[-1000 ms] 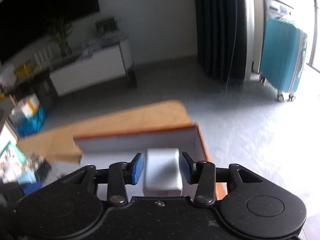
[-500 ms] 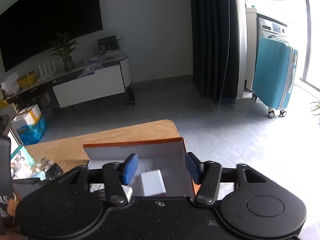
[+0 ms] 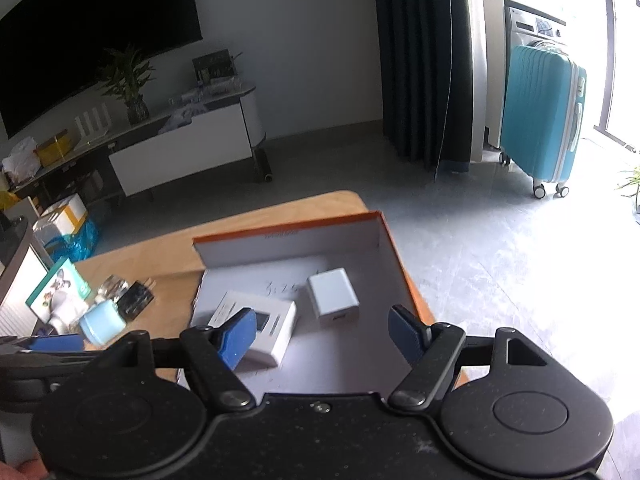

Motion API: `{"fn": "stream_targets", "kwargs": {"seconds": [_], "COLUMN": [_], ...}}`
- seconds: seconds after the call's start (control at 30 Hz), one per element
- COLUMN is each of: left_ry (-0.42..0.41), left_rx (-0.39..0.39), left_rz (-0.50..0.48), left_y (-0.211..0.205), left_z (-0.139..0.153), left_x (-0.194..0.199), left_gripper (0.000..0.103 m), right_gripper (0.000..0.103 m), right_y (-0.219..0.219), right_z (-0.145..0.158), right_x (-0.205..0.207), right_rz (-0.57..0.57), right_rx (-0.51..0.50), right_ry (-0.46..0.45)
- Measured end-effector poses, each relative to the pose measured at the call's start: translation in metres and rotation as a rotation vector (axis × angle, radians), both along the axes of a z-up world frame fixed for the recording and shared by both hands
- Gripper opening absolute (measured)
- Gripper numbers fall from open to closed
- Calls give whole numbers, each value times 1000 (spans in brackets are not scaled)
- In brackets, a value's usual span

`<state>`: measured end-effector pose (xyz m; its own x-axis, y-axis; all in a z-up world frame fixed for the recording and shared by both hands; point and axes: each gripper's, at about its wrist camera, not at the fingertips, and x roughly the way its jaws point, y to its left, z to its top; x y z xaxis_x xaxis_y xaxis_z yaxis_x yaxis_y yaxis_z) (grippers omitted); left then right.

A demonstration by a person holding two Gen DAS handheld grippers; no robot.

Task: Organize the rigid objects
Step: 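Open both tools to drop the box and charger into the tray, then move both tools back toward the remaining items on the table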

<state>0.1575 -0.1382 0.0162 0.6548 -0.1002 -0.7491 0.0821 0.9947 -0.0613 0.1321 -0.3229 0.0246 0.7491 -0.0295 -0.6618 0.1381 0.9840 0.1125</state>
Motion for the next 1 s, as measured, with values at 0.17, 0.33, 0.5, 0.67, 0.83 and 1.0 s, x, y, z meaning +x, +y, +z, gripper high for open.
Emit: {"fn": "stream_targets", "kwargs": {"seconds": [0.17, 0.33, 0.5, 0.67, 0.83, 1.0], "left_ry": [-6, -5, -10, -15, -19, -28], "left_rx": [6, -5, -8, -12, -22, -21], "left_rz": [24, 57, 84, 114, 144, 170], "left_y": [14, 30, 44, 60, 74, 86], "left_z": [3, 3, 3, 3, 5, 7], "left_x": [-10, -19, -26, -32, -37, -41], "left_gripper": [103, 103, 103, 102, 102, 102], "right_gripper": [86, 86, 86, 86, 86, 86], "right_y": [15, 27, 53, 65, 82, 92], "right_z": [-1, -2, -4, -5, -7, -8], "right_x": [-7, -10, -14, -15, -16, -16], "right_rz": [28, 54, 114, 136, 173, 193], "right_rx": [8, 18, 12, 11, 12, 13], "right_ry": [21, 28, 37, 45, 52, 57]}}
